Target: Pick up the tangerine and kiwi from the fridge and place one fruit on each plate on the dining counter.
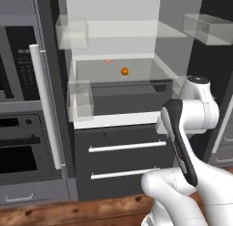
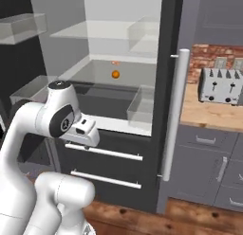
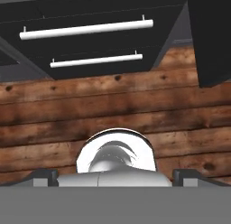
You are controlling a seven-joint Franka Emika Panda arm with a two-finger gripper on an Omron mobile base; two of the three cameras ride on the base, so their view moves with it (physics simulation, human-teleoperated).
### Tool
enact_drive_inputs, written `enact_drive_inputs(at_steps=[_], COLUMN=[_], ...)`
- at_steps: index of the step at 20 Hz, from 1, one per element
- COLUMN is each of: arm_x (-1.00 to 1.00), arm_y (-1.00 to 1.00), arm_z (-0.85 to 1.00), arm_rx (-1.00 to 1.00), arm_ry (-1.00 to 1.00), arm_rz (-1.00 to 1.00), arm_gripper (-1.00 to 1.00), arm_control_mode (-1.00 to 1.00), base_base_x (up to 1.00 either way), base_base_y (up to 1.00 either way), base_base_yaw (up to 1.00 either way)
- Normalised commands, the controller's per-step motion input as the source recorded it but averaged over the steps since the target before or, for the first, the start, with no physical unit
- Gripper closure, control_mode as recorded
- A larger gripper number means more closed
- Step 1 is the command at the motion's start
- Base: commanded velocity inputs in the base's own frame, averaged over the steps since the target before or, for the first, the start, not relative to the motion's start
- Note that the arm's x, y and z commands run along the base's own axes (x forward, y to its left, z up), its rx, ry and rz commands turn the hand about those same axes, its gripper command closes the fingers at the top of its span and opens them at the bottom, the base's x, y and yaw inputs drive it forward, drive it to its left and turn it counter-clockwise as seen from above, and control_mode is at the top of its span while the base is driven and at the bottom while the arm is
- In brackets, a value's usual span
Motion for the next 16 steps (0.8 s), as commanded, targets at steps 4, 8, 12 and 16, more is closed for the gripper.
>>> enact_drive_inputs(at_steps=[4,8,12,16], arm_x=[0.0,0.0,0.0,0.0], arm_y=[0.0,0.0,0.0,0.0], arm_z=[0.0,0.0,0.0,0.0], arm_rx=[0.0,0.0,0.0,0.0], arm_ry=[0.0,0.0,0.0,0.0], arm_rz=[0.0,0.0,0.0,0.0], arm_gripper=[-1.0,-1.0,-1.0,-1.0], arm_control_mode=[1.0,1.0,1.0,1.0], base_base_x=[0.09,0.51,0.72,0.63], base_base_y=[0.43,0.01,-0.1,0.0], base_base_yaw=[-0.2,0.09,0.2,0.07])
